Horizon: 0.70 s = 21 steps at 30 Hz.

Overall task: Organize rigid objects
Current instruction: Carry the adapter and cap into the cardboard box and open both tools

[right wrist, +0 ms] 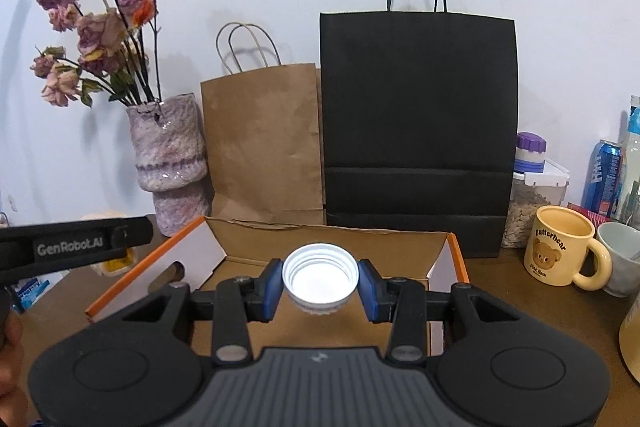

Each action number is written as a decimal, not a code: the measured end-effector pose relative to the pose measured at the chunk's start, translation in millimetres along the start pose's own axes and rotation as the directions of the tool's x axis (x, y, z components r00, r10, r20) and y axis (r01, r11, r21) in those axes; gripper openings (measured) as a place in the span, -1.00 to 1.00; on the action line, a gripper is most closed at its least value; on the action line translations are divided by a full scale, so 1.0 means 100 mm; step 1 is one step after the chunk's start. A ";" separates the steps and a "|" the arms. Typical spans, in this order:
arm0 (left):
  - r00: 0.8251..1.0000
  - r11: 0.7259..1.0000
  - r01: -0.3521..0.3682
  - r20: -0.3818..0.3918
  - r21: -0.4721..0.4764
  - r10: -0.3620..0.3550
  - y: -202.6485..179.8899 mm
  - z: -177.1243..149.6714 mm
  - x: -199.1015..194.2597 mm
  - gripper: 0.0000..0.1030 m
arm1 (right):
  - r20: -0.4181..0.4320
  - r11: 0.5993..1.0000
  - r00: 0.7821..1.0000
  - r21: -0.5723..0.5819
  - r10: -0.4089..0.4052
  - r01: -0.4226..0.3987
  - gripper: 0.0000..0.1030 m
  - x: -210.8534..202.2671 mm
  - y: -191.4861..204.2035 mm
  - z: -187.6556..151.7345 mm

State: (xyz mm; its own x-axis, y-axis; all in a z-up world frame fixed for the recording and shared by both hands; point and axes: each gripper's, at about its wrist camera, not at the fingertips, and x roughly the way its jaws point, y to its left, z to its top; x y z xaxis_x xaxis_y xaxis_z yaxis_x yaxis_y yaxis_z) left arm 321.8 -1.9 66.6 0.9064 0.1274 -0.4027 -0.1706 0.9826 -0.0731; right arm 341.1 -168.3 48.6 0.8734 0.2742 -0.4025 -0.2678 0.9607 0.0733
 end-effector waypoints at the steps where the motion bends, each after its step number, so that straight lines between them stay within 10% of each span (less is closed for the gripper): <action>1: 1.000 1.000 -0.001 -0.004 0.003 0.001 -0.01 0.00 0.04 0.18 | -0.004 1.000 1.000 -0.002 -0.004 0.004 -0.25 0.03 -0.01 0.00; 21: 0.988 0.997 -0.048 -0.142 0.061 0.056 -0.02 -0.24 0.57 0.19 | -0.110 0.999 0.994 -0.034 -0.023 0.019 -0.24 0.42 -0.13 -0.24</action>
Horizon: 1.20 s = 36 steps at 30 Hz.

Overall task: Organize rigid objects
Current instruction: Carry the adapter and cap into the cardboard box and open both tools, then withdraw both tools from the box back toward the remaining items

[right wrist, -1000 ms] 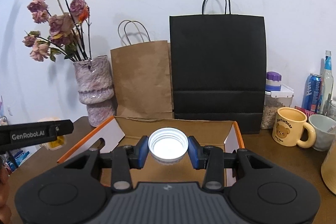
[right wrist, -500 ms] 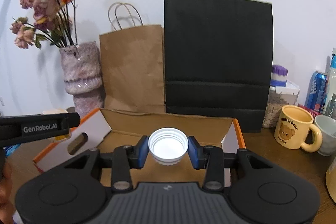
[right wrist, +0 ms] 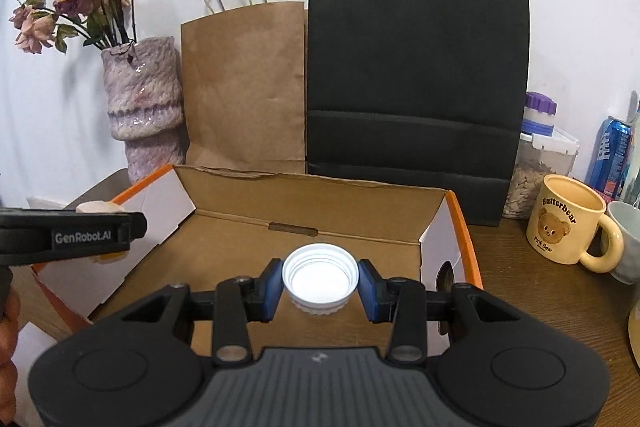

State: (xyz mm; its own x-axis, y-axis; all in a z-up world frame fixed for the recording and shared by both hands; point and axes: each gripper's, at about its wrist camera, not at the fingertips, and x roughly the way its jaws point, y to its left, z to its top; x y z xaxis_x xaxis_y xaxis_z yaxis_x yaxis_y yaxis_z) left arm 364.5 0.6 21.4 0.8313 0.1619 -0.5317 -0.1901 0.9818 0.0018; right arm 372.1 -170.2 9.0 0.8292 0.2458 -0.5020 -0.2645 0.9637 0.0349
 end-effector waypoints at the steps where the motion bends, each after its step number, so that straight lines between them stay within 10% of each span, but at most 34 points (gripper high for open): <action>1: 1.000 1.000 -0.001 -0.007 -0.003 0.001 0.01 0.00 0.01 0.19 | -0.005 1.000 1.000 0.003 0.002 -0.002 -0.24 0.00 -0.01 0.01; 3: 1.000 1.000 0.012 0.001 -0.005 -0.012 0.01 0.01 -0.01 0.29 | -0.012 1.000 1.000 0.011 0.008 -0.008 -0.09 0.01 -0.02 0.01; 6: 0.999 1.000 -0.005 0.046 0.011 0.005 -0.01 0.03 -0.10 0.74 | -0.001 1.000 1.000 0.015 -0.006 0.006 0.86 0.02 -0.03 0.01; 7: 0.998 1.000 -0.006 0.061 0.018 0.004 -0.03 0.04 -0.14 0.90 | 0.009 1.000 1.000 0.016 -0.012 0.012 0.92 0.02 -0.03 0.00; 36: 0.994 1.000 0.014 0.111 0.006 -0.015 0.00 0.08 -0.43 1.00 | 0.028 0.998 1.000 0.062 -0.009 0.007 1.00 -0.16 -0.09 0.03</action>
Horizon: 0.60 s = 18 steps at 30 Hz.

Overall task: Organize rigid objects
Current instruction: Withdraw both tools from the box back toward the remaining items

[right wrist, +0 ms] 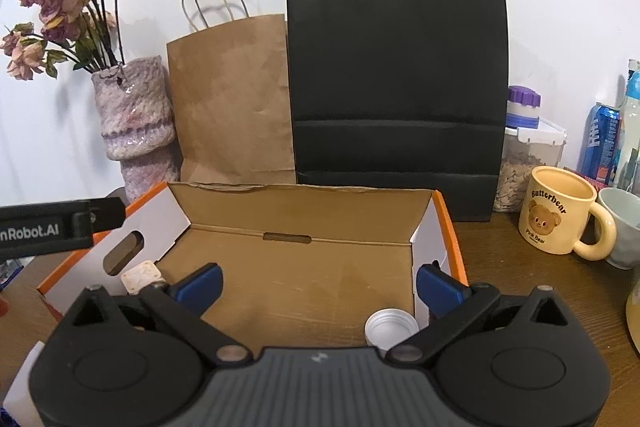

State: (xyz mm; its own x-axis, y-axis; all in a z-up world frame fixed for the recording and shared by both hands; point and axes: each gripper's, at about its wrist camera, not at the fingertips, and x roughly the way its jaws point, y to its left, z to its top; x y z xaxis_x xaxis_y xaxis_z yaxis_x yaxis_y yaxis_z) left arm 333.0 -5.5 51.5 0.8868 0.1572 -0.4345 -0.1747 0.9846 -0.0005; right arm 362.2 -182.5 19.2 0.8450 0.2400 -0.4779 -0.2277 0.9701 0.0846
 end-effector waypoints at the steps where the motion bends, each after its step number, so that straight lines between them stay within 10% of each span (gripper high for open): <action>1: 1.000 1.000 0.000 0.005 -0.001 0.000 0.01 0.00 -0.03 1.00 | 0.003 1.000 1.000 -0.002 0.001 -0.001 1.00 -0.03 0.00 0.00; 18: 0.998 1.000 0.025 0.054 -0.012 -0.024 0.23 -0.22 -0.72 1.00 | 0.077 0.997 0.997 -0.076 -0.001 0.007 1.00 -0.80 -0.09 -0.23</action>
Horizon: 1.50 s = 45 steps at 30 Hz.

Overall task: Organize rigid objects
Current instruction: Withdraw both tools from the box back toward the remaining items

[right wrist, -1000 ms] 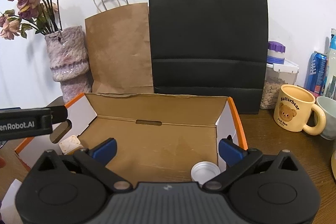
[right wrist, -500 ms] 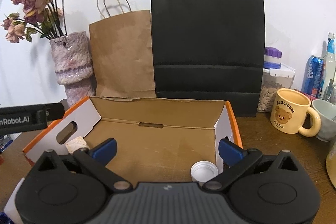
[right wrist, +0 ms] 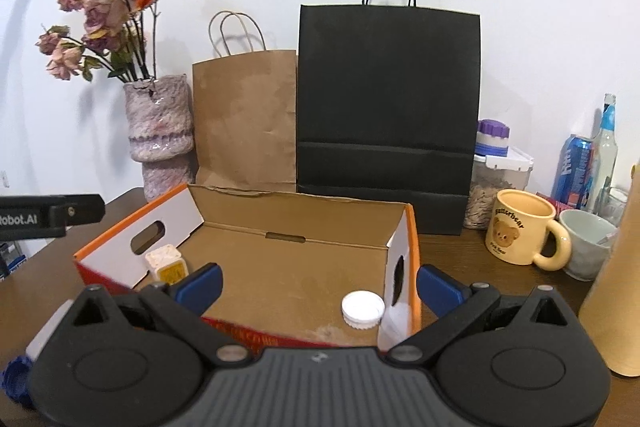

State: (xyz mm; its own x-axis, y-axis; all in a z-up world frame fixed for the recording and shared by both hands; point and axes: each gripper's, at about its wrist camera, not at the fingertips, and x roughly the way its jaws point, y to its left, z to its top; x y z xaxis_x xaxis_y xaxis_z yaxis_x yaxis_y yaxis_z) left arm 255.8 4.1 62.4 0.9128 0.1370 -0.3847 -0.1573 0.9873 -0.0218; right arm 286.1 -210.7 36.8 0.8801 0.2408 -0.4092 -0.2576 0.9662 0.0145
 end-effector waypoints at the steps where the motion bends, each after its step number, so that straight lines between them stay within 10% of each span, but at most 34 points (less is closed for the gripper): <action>1: 1.000 1.000 0.001 0.004 -0.002 -0.001 0.02 -0.01 -0.05 1.00 | 0.003 1.000 1.000 -0.002 0.001 -0.001 1.00 -0.04 -0.01 -0.01; 25: 0.999 0.999 -0.010 -0.044 0.042 0.012 0.53 -0.60 -0.87 1.00 | -0.027 0.997 0.999 -0.053 0.046 -0.048 1.00 -1.01 0.03 -0.66; 45: 0.997 1.000 0.012 -0.076 0.013 -0.011 0.81 -1.05 -0.93 1.00 | -0.147 0.995 0.989 -0.087 0.025 -0.038 1.00 -0.96 0.10 -1.09</action>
State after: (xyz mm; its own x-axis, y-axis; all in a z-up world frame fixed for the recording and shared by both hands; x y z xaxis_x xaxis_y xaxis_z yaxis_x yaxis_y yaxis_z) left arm 118.5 62.7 0.0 0.8831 0.1199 -0.4537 -0.1416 0.9898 -0.0141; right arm 155.9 -234.5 -23.0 0.8054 0.2490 -0.5379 -0.3248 0.9445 -0.0490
